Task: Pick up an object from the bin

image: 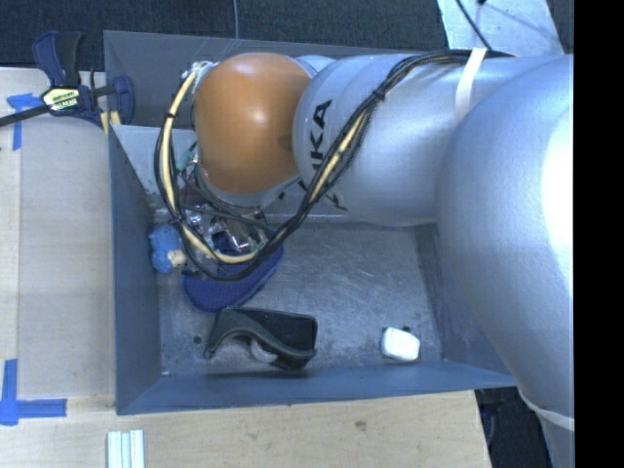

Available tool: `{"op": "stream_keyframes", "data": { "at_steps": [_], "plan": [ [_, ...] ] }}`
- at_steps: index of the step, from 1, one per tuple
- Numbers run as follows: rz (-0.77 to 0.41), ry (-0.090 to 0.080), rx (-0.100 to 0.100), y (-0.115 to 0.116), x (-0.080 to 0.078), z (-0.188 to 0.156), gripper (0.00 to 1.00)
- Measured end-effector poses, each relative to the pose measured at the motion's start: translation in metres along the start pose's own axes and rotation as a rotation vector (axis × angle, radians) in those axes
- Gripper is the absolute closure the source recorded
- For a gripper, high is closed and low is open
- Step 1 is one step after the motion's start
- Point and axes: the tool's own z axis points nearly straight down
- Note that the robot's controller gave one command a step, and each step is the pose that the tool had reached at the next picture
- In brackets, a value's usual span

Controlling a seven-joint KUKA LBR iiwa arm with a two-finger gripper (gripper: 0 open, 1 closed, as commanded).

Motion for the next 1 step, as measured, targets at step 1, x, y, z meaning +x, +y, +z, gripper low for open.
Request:
{"op": "stream_keyframes", "data": {
  "at_steps": [1],
  "plan": [
    [0.005,-0.013,0.000,-0.0002,0.0172,-0.0811,1.00]
  ]
}}
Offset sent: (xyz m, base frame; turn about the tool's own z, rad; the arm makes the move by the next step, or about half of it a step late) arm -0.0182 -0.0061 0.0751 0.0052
